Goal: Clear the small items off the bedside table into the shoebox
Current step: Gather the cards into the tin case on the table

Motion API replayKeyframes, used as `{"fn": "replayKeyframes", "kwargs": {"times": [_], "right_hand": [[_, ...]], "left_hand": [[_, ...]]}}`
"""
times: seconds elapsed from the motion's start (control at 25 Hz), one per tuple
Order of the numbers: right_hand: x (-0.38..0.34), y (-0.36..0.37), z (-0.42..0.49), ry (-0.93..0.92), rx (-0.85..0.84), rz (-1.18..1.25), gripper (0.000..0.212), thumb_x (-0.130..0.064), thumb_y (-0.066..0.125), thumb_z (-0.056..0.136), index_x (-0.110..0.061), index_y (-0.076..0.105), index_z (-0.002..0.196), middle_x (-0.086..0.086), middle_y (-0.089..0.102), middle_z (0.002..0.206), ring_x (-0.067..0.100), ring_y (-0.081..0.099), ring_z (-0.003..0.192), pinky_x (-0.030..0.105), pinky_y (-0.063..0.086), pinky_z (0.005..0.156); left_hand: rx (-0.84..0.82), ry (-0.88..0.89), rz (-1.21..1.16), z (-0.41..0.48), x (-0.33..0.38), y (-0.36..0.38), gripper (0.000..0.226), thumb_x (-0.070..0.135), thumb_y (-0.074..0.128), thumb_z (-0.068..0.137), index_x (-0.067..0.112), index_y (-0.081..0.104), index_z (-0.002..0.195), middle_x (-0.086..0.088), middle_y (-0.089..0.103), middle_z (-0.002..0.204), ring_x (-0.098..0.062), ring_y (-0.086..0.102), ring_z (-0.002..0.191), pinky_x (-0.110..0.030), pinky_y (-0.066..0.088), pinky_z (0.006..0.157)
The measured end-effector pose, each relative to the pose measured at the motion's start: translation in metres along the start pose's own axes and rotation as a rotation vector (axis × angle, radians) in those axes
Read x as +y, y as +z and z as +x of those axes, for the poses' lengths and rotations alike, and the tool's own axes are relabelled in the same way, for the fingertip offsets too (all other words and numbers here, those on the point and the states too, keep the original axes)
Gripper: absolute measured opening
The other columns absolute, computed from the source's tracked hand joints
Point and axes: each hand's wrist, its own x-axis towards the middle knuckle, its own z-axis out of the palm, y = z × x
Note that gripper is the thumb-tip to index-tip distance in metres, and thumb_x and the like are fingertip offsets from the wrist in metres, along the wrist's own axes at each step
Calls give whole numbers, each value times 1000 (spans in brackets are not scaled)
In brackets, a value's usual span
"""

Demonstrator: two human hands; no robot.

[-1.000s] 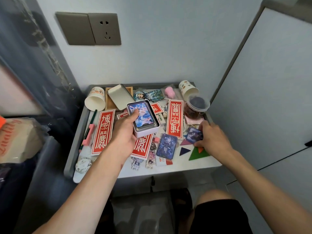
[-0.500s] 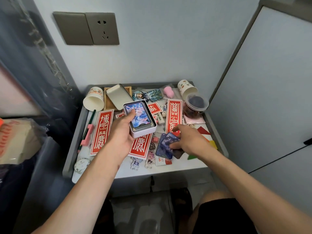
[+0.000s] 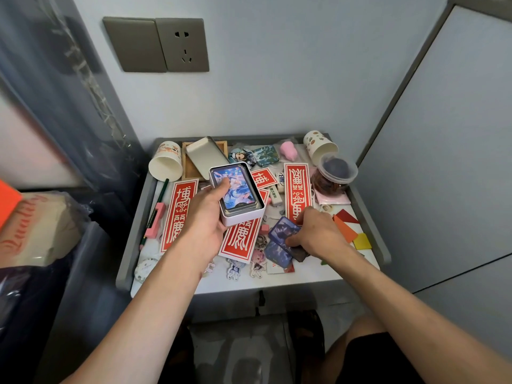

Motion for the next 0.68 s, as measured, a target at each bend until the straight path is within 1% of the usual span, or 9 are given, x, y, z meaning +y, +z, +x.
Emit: {"fn": "replayKeyframes", "kwargs": {"times": [0.12, 0.24, 0.28, 0.36, 0.44, 0.52, 0.56, 0.6, 0.68], "right_hand": [[-2, 0, -2, -8, 7, -2, 47, -30, 80, 77, -16, 49, 109, 2, 57, 104, 21, 60, 94, 36, 54, 77], [-1, -1, -1, -4, -7, 11, 44, -29, 80, 77, -16, 55, 110, 3, 60, 104, 21, 62, 94, 38, 57, 80], [-1, -2, 1, 5, -14, 29, 41, -29, 80, 77, -16, 58, 109, 3, 62, 103, 20, 63, 91, 37, 58, 78], [1, -7, 3, 30, -41, 81, 36, -29, 80, 78, -15, 63, 106, 3, 65, 96, 17, 64, 81, 30, 55, 63], [1, -15, 2, 53, -66, 179, 29, -27, 78, 81, -15, 63, 103, 1, 63, 91, 11, 61, 72, 22, 47, 48], [1, -23, -5, 60, -55, 280, 22, -26, 73, 85, -18, 60, 100, 0, 62, 88, 10, 61, 69, 21, 47, 43], [0, -28, -10, 38, -33, 303, 18, -25, 71, 87, -20, 59, 98, 0, 62, 88, 11, 62, 69, 23, 50, 45], [-1, -32, -17, -7, 12, 299, 14, -24, 69, 88, -21, 58, 96, -1, 63, 89, 11, 63, 71, 26, 54, 50], [-6, -44, -31, -141, 165, 288, 11, -22, 68, 88, -26, 59, 94, -7, 62, 86, 8, 62, 74, 29, 58, 58]], "left_hand": [[-1, 6, 2, 1, -1, -1, 27, 23, 65, 93, 6, 62, 114, -10, 78, 88, -26, 76, 75, -41, 62, 61], [-6, 6, 5, 1, -3, 0, 28, 23, 66, 93, 6, 63, 115, -11, 78, 90, -26, 76, 76, -40, 62, 61], [-9, 3, 5, 1, -3, 1, 28, 24, 66, 92, 6, 63, 115, -11, 78, 90, -26, 76, 75, -39, 62, 60], [-10, 1, 9, 2, -4, 1, 28, 24, 66, 93, 7, 63, 114, -11, 78, 90, -26, 76, 75, -38, 61, 57], [-12, 0, 9, 2, -3, 0, 27, 24, 65, 93, 7, 64, 114, -11, 77, 91, -26, 76, 74, -37, 60, 54], [-11, -4, 5, 3, -2, 0, 27, 24, 65, 93, 8, 63, 114, -11, 78, 92, -26, 76, 75, -35, 59, 55], [-7, -7, 5, 3, -1, 0, 28, 24, 65, 93, 8, 63, 115, -11, 78, 93, -25, 76, 77, -35, 60, 56], [-4, -10, 1, 4, 1, 0, 29, 25, 65, 93, 9, 63, 117, -10, 77, 95, -25, 76, 79, -35, 60, 59], [0, -16, -17, 4, 3, 2, 30, 24, 65, 92, 9, 63, 119, -11, 77, 97, -26, 76, 82, -37, 62, 64]]}}
